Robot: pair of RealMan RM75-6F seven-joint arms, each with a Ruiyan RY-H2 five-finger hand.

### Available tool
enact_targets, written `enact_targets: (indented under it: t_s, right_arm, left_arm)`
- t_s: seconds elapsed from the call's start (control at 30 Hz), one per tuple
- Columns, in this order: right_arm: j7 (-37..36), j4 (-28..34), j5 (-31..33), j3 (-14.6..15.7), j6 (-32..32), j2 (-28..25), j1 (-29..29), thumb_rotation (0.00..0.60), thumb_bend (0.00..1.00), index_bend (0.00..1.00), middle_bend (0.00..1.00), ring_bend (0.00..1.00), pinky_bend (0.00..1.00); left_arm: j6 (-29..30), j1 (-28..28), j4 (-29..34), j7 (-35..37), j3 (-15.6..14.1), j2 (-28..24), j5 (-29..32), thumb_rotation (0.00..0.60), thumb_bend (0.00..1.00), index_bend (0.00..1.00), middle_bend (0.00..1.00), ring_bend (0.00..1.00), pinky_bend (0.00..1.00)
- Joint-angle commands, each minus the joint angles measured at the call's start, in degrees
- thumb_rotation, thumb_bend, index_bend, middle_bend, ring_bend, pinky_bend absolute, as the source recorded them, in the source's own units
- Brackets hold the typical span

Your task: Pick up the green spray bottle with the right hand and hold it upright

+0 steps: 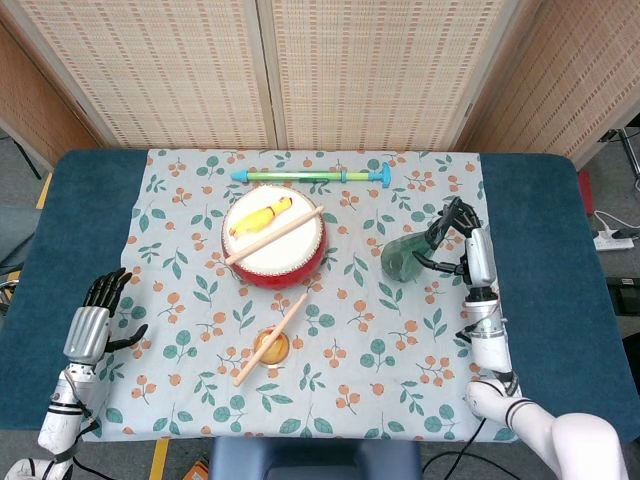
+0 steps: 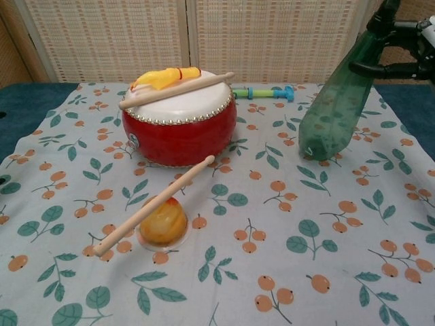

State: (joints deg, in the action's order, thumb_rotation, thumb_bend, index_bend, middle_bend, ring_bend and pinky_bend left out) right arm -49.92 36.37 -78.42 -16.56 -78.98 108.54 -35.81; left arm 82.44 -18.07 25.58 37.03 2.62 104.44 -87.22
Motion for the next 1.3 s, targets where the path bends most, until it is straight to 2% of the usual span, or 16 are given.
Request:
enact_targets:
  t_s: [0.03,0.23,0.57,0.8,1.3]
  right_arm:
    - [-2.82,-4.14,-0.88,-0.25,0.38,3.07,-1.34,0.600,0.10,0.66,0.54,0.29,0.14]
    - [-1.68,-4.75,-0.73,-0.99,-0.57,3.27,-1.87,0.600,0.10,0.66,0.54,0.28,0.13]
    - [1.32,-0.89,1.11,-2.46,0.65,2.01,-1.60,0.600,0.09,0.66,0.54,0.28,0.13]
    - [2.95,4.33,3.89,-4.50,3.84,0.36,-1.21,0.600,0.09,0.65,0.54,0.28,0.14]
    - [10.48,12.12,5.36,-5.60,6.57,-3.53,-0.96,0.600,0.10,0.64,0.54,0.27,0.13]
  left_arm:
    - [-0.07,-0.09,-0.07,0.15,-0.03,0.03,-0.04,0.600,0.22,0.00,0.00,0.00,0.03]
    - [0.62,-0.06,-0.01,0.59,-0.06,-0.03,-0.20,0.600,0.22,0.00,0.00,0.00,0.03]
    - [0.73,-0.02,0.00,1.21,-0.15,-0.19,-0.27,0.600,0.22,0.00,0.00,0.00,0.03]
    - [0.34,-0.16,-0.09,1.58,-0.41,-0.15,-0.47,0.600,0.22,0.00,0.00,0.00,0.03]
    - [0.05,-0.27,-0.26,1.83,-0.59,-0.06,-0.57,0.600,0.22,0.00,0.00,0.00,0.03]
